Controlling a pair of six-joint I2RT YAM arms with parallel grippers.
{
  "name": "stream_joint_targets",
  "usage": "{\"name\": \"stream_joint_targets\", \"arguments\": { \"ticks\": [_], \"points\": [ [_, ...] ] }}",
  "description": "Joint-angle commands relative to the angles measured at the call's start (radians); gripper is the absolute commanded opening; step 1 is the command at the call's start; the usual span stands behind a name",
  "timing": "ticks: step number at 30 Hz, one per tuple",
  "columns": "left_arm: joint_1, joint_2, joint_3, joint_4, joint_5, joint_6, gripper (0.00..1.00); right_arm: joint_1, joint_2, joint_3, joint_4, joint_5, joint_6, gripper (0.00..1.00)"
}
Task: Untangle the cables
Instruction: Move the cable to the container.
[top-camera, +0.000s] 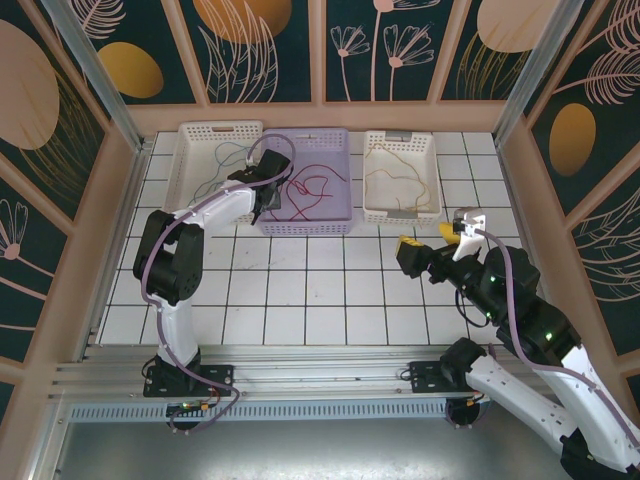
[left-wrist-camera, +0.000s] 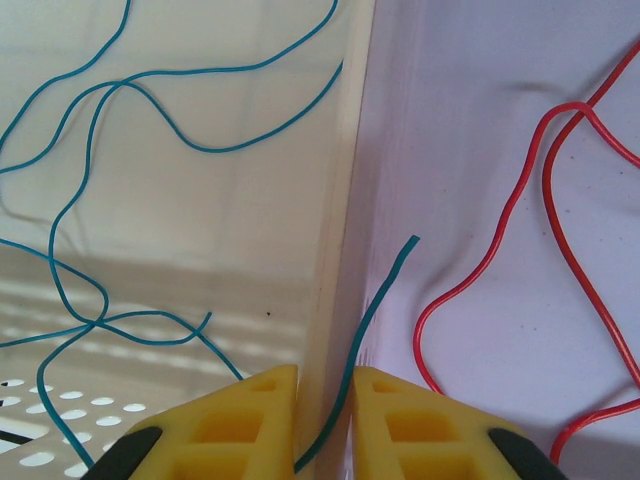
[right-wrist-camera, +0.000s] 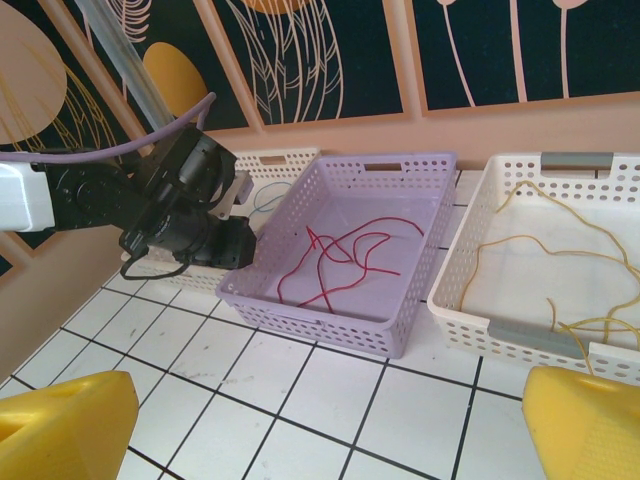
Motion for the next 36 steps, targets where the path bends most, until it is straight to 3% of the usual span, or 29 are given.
{"name": "stream_joint_targets", "arguments": {
  "ticks": [1, 14, 30, 36],
  "points": [
    [-0.006, -0.022, 0.028, -0.021, -0.024, 0.009, 0.19, 0.005, -0.01, -0.002, 0.038, -0.018, 0.012, 0.99],
    [-0.005, -0.035, 0.031, -0.011, -0.03, 0.009, 0.3, 0.005, -0.008, 0.003, 0.037, -0.02, 0.013, 0.99],
    [-0.005, -0.045, 0.046, -0.018, -0.037, 0.01, 0.15, 0.005, 0.001, 0.024, 0.03, -0.02, 0.002, 0.99],
    [-0.005, -0.065, 0.046, -0.014, -0.039, 0.008, 0.15, 0.005, 0.006, 0.029, 0.029, -0.025, 0.003, 0.99]
  ]
}}
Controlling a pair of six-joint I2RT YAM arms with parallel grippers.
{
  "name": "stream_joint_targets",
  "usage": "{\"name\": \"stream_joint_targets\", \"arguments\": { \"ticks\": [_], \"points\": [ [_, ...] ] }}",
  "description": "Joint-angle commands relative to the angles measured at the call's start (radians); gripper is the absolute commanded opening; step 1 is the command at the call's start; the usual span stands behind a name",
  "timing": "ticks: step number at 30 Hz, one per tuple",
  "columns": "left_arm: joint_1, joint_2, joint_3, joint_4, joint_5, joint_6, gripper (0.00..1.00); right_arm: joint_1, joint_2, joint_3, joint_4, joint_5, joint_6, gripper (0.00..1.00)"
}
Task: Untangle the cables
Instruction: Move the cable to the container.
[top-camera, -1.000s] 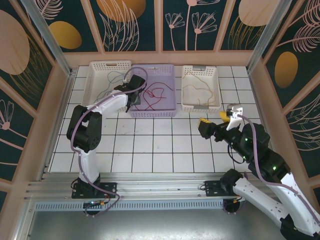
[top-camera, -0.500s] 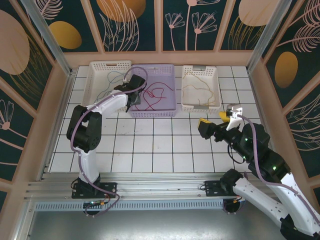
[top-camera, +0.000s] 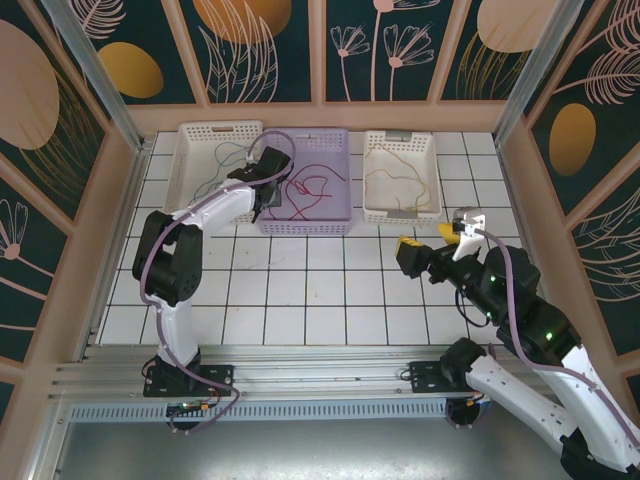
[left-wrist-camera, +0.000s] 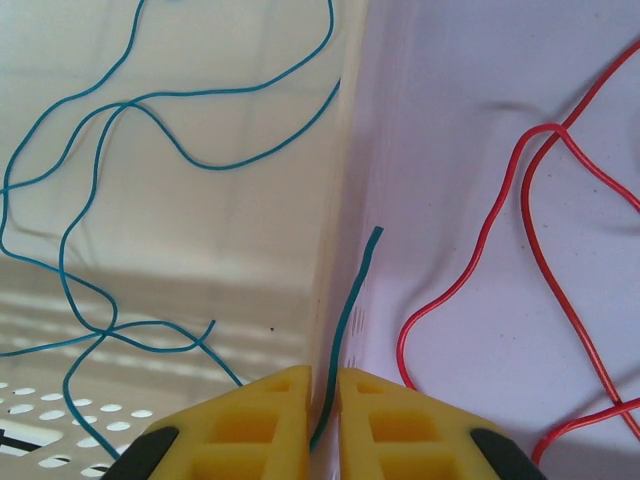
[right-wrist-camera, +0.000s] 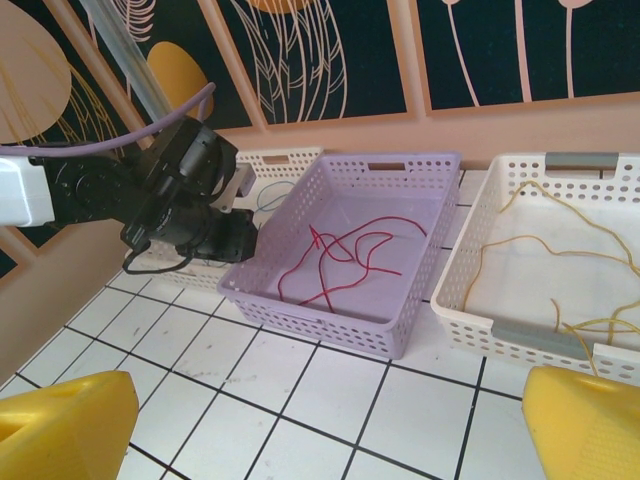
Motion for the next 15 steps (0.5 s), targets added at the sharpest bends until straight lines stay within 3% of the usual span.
{"name": "stream_joint_targets", "arguments": {
  "ticks": [1, 12, 15],
  "points": [
    [-0.005, -0.054, 0.029, -0.012, -0.036, 0.005, 0.16, 0.005, 0.003, 0.023, 0.03, -0.017, 0.004, 0.99],
    [-0.005, -0.057, 0.018, -0.011, -0.041, 0.013, 0.15, 0.005, 0.005, 0.02, 0.032, -0.025, 0.009, 0.99],
    [-0.005, -0.06, 0.008, 0.0, -0.014, 0.011, 0.23, 0.005, 0.006, 0.019, 0.029, -0.024, 0.009, 0.99]
  ]
}}
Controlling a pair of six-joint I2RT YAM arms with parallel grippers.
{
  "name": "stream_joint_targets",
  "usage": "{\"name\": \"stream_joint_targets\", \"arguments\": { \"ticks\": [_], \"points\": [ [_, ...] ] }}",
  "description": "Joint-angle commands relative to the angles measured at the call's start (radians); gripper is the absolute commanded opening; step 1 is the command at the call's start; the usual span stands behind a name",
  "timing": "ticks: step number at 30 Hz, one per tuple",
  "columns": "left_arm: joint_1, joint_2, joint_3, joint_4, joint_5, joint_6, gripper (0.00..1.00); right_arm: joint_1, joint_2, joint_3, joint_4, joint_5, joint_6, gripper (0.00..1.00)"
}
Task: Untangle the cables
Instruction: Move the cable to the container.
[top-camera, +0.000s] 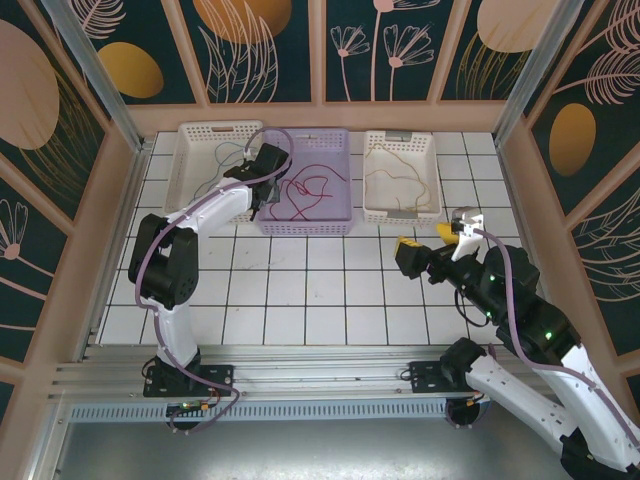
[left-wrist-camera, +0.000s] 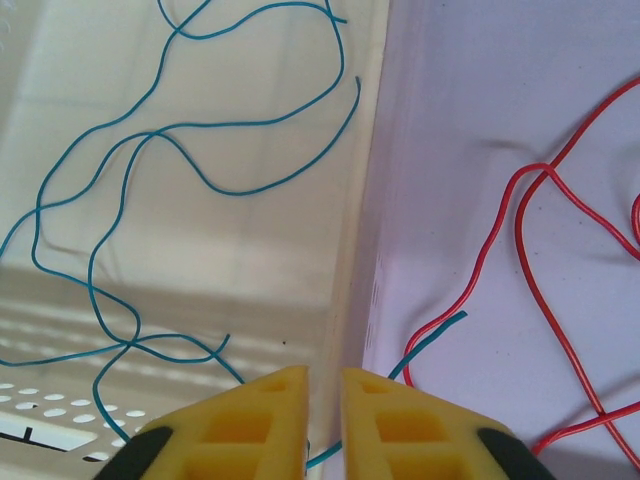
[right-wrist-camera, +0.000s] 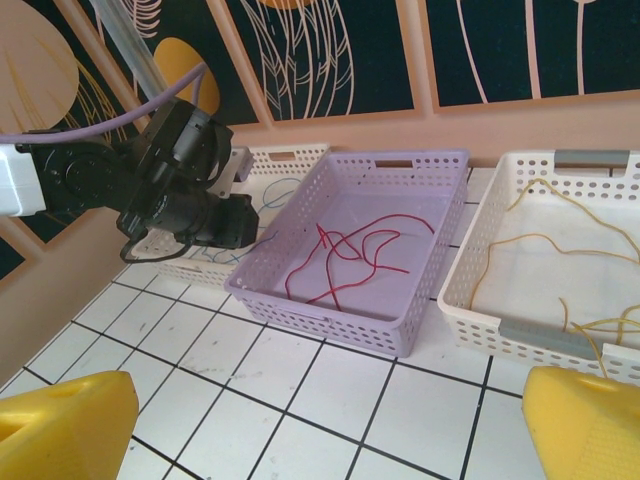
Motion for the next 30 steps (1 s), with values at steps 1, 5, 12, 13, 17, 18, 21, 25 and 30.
{"name": "stream_joint_targets", "arguments": {
  "ticks": [1, 5, 12, 13, 17, 18, 21, 25, 30],
  "points": [
    [-0.005, -0.031, 0.001, -0.001, 0.016, 0.005, 0.28, 0.005, 0.002, 0.019, 0.028, -0.007, 0.011, 0.99],
    [-0.005, -0.037, -0.014, 0.012, 0.051, 0.003, 0.4, 0.005, 0.0, 0.013, 0.033, -0.009, 0.012, 0.99],
    [-0.007, -0.011, -0.005, 0.008, 0.056, 0.011, 0.45, 0.005, 0.0, 0.004, 0.041, -0.013, 0.014, 0.99],
    [-0.007, -0.007, -0.002, 0.009, 0.057, 0.012, 0.45, 0.005, 0.0, 0.002, 0.04, -0.014, 0.013, 0.99],
    [-0.014, 0.019, 0.026, -0.003, 0.057, 0.014, 0.46, 0.005, 0.0, -0.005, 0.046, -0.017, 0.016, 0.99],
    [-0.017, 0.029, 0.036, -0.009, 0.05, 0.015, 0.47, 0.005, 0.0, -0.008, 0.049, -0.017, 0.015, 0.99],
    [-0.025, 0.048, 0.053, -0.017, 0.035, 0.023, 0.47, 0.005, 0.0, -0.011, 0.05, -0.017, 0.013, 0.99],
    [-0.024, 0.068, 0.065, -0.03, 0.014, 0.028, 0.47, 0.005, -0.002, -0.015, 0.05, -0.017, 0.009, 0.99],
    [-0.026, 0.081, 0.071, -0.033, 0.0, 0.03, 0.46, 0.005, -0.004, -0.021, 0.054, -0.017, 0.006, 0.99]
  ]
}}
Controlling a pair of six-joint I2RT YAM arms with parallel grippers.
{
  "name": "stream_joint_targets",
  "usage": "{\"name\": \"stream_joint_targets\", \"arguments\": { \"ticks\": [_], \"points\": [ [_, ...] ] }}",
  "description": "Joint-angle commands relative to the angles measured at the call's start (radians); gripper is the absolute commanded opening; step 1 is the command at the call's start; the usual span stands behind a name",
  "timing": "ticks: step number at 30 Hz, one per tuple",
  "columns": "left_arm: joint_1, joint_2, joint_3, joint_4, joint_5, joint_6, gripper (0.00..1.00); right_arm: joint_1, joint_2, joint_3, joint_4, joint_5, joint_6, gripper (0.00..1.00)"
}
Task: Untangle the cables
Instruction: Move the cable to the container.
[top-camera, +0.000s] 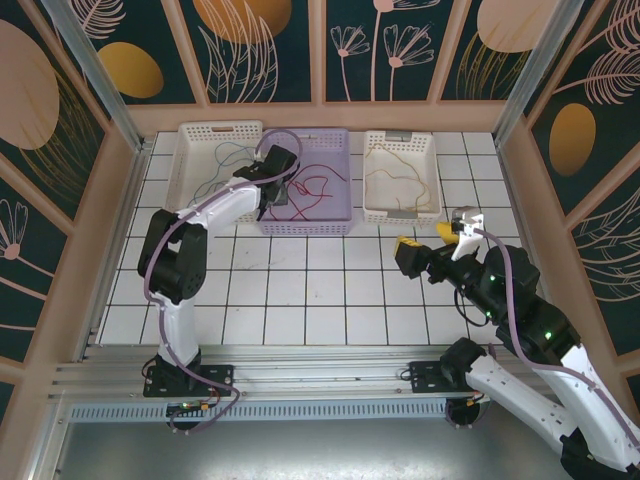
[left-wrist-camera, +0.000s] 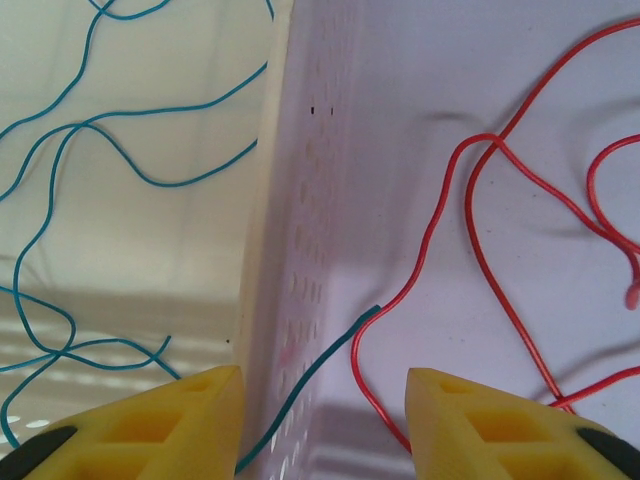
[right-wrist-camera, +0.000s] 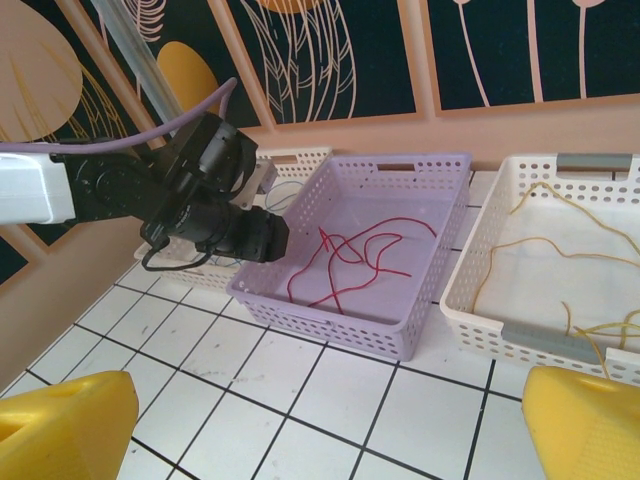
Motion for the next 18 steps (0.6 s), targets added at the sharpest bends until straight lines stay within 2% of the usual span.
{"name": "stream_joint_targets", "arguments": {
  "ticks": [1, 13, 18],
  "points": [
    [-0.003, 0.019, 0.032, -0.033, -0.034, 0.02, 0.46, 0.005, -0.004, -0.019, 0.044, -0.016, 0.006, 0.99],
    [-0.003, 0.039, 0.055, -0.044, -0.067, 0.024, 0.31, 0.005, -0.013, -0.028, 0.045, -0.016, 0.001, 0.99],
    [-0.003, 0.045, 0.06, -0.049, -0.073, 0.027, 0.3, 0.005, -0.013, -0.026, 0.045, -0.016, -0.001, 0.99]
  ]
}}
